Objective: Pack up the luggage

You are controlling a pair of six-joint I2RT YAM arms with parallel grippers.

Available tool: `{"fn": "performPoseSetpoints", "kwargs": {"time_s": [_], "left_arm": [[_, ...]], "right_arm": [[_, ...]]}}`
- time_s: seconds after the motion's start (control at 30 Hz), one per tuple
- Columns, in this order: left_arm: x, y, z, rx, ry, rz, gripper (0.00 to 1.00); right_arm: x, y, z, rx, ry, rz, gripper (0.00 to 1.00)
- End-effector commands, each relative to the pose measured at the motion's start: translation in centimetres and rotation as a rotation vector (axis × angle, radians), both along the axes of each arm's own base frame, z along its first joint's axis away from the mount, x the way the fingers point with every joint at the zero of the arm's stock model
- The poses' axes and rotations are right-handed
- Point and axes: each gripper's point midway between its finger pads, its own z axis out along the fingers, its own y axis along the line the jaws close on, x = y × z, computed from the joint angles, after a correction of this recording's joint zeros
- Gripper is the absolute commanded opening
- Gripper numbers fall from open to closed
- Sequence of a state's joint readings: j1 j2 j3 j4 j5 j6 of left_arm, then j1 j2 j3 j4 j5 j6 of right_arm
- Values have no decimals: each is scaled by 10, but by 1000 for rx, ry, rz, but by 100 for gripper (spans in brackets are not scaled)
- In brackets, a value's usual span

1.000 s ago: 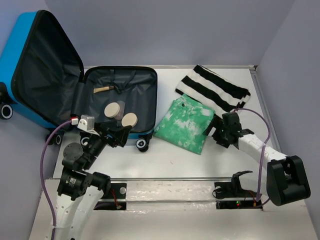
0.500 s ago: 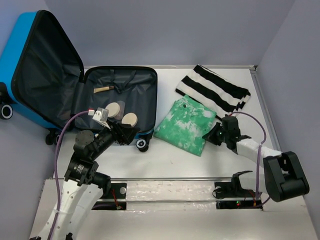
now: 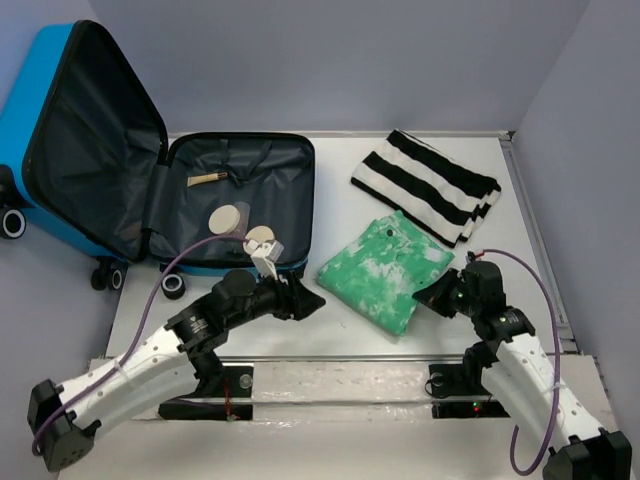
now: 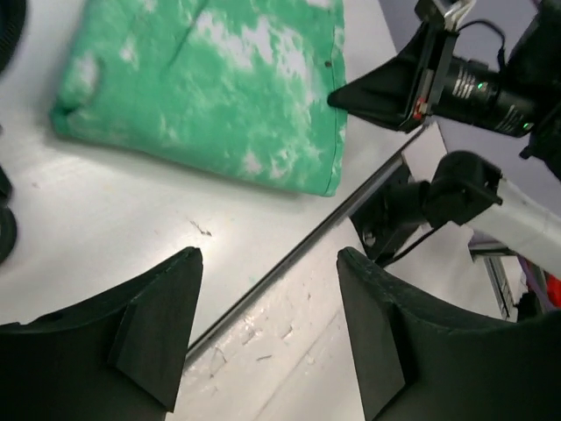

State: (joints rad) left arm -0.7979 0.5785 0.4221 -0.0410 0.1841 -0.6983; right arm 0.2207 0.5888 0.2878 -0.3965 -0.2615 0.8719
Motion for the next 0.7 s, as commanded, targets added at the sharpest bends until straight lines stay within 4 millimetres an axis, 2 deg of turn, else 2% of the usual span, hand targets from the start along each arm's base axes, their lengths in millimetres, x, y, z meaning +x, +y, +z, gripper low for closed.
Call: {"fn": "performPoseSetpoints", "kwargs": {"time_s": [0.0,0.03,0.07,0.1,0.13,0.17,0.23,0.27,0.4,0.43,0.5,0.53,0.6,0.63,0.67], "left_arm": [[3,-28,-14,-16,55,110,76],[3,-36,-24,6,74,115,81],[5,-40,-29,16,79,140,85],[4,-47,-30,16,86,140,92],[6,-51,-33,6,106,160,94],[11,-57,-38,4,111,175,94],[21,-61,-44,-7,123,232,94],[25,-61,-48,-2,126,256,95],[45,-61,-62,26,134,372,97],[48,-61,-63,29,136,394,97],[57,-60,-70,43,136,451,98],[60,-61,-79,64,143,464,98],[65,-64,-84,79,142,486,98],[65,-64,-98,117,154,491,98],[66,-65,-101,125,158,498,98]], "right_arm": [[-35,22,-1,93,106,128,7],[-37,22,-6,90,120,131,9],[-39,24,-6,101,127,146,24],[-41,27,-6,103,126,166,33],[-40,27,-6,100,123,170,43],[-37,26,0,83,99,184,58],[-32,22,4,34,72,194,73],[-24,21,19,20,30,195,78],[-3,4,34,-106,-48,143,82],[4,3,45,-120,-78,139,82],[13,0,49,-146,-92,128,82],[19,1,59,-139,-121,117,82],[28,0,66,-148,-152,101,82],[35,-3,75,-168,-185,90,82],[40,-7,78,-191,-199,71,82]]}}
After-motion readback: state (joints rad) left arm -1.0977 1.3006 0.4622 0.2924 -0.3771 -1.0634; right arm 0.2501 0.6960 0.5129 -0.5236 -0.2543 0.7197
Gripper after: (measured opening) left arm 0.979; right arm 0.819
